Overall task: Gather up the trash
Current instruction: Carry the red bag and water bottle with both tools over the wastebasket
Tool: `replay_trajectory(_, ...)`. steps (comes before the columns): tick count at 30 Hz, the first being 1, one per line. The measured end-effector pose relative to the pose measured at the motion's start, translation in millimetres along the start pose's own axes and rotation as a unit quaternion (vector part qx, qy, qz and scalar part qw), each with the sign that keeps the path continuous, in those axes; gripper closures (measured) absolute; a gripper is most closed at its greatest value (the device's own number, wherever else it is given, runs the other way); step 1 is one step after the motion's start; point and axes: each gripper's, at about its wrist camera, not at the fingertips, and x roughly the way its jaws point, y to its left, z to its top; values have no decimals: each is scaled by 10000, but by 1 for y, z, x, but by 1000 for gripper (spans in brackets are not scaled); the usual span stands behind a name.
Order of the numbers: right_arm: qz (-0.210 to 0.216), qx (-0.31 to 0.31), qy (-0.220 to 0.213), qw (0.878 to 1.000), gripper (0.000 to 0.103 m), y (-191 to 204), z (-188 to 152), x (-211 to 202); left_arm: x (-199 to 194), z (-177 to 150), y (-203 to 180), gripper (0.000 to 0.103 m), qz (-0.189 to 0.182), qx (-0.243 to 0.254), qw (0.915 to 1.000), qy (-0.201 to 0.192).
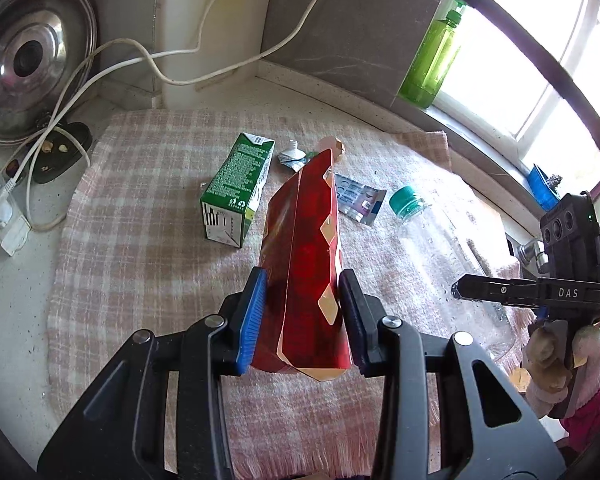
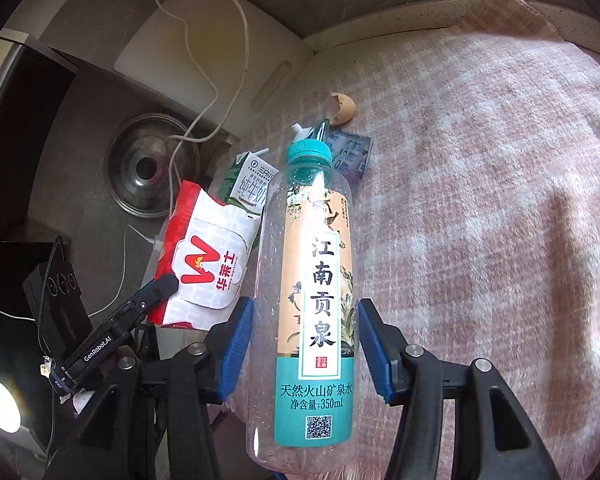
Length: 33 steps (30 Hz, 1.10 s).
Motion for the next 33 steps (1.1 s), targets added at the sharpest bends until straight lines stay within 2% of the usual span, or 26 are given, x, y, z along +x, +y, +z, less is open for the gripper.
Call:
replay_trajectory(11,-144,-109,-19,9998,49,10,-37,-15,-9,-42,4,68,100,-69,9997,231)
replay_trajectory(19,-58,0,-98,9999,49,9,-48,-29,7,-40,7,63,52,-209,9972,712)
replay_trajectory(25,-42,-33,-180,9998,49,14,-56,-39,-9,-44,0,66,73,-202,9986,493)
replay_trajectory(33,44,-64,-296,9995,49,21,-77,-59,-51,-66,-10,67,130,-30,9997,226)
